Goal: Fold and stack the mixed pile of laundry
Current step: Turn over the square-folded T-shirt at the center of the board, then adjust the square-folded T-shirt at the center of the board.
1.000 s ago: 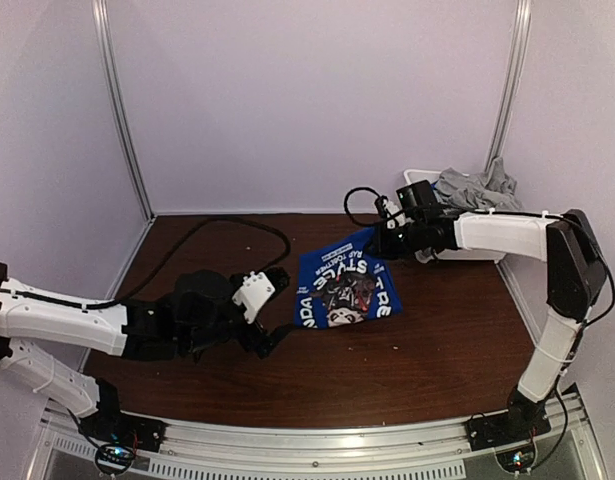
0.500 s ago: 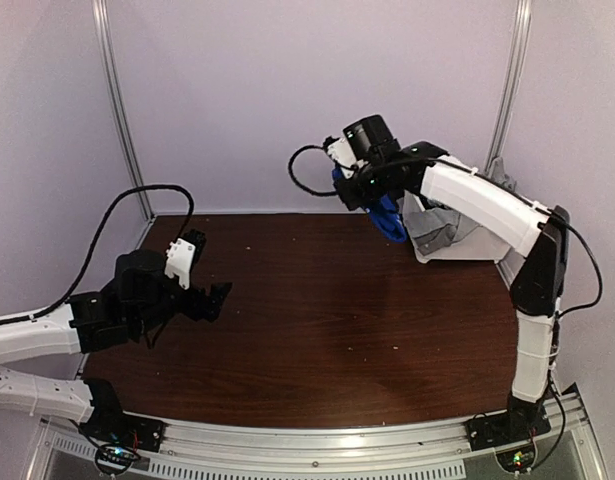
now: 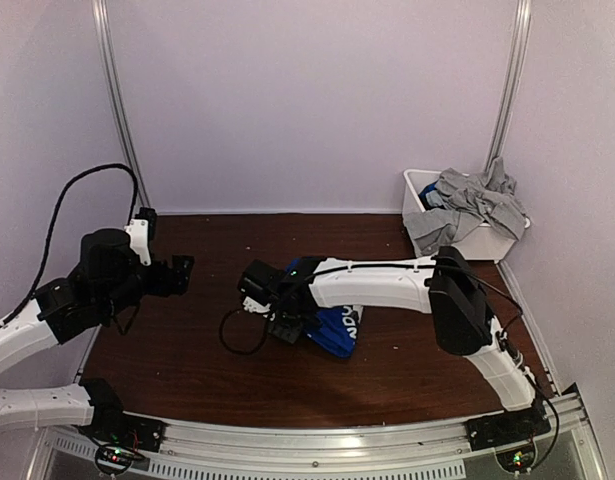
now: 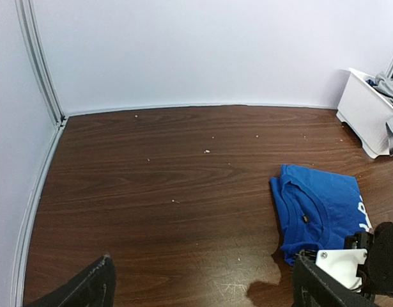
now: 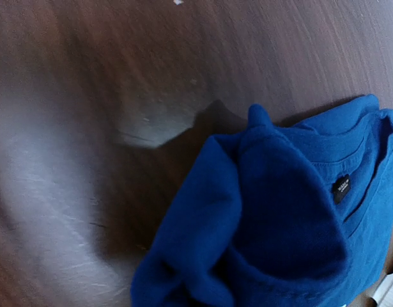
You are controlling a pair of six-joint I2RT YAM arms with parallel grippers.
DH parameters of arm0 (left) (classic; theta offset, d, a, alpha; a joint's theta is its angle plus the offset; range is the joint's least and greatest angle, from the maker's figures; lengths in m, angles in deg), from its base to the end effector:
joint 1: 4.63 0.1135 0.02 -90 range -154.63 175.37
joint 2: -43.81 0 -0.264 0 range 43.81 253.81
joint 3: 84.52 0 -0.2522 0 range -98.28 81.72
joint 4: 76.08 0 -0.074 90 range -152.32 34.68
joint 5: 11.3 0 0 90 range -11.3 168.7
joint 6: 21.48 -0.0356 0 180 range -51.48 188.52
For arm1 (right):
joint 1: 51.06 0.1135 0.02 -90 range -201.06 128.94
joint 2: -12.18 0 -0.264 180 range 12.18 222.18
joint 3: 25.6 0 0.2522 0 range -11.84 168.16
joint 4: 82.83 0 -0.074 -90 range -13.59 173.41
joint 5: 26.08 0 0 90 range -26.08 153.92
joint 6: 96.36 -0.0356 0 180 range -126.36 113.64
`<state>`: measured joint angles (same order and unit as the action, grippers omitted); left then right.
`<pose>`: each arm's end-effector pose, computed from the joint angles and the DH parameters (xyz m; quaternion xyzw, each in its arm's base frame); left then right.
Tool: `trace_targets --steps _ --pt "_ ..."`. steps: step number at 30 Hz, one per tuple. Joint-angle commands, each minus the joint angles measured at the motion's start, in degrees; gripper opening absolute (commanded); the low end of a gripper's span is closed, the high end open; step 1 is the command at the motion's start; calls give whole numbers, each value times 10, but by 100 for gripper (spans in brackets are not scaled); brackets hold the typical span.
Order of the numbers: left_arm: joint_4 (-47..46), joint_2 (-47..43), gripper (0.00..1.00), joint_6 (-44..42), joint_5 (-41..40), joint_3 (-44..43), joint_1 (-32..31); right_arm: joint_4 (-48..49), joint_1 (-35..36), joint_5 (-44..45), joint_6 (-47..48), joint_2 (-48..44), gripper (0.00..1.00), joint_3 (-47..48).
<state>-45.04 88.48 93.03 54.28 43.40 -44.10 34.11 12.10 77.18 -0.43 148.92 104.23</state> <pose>0.1482 -0.1030 0.2890 -0.0083 0.8261 -0.1333 0.5475 0.2330 0.4423 0.1620 -0.5381 0.8171 -0.0171 0.2061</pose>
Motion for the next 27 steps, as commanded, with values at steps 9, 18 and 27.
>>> trace_targets --steps 9,18,27 --pt "56 40 97 88 81 -51 44 108 -12 -406 -111 -127 66 0" --pt "-21 109 98 73 232 -3 -4 232 -198 -472 -148 -246 62 -202" --pt "-141 300 97 86 289 -14 -122 245 -250 -438 -124 -181 53 -271"
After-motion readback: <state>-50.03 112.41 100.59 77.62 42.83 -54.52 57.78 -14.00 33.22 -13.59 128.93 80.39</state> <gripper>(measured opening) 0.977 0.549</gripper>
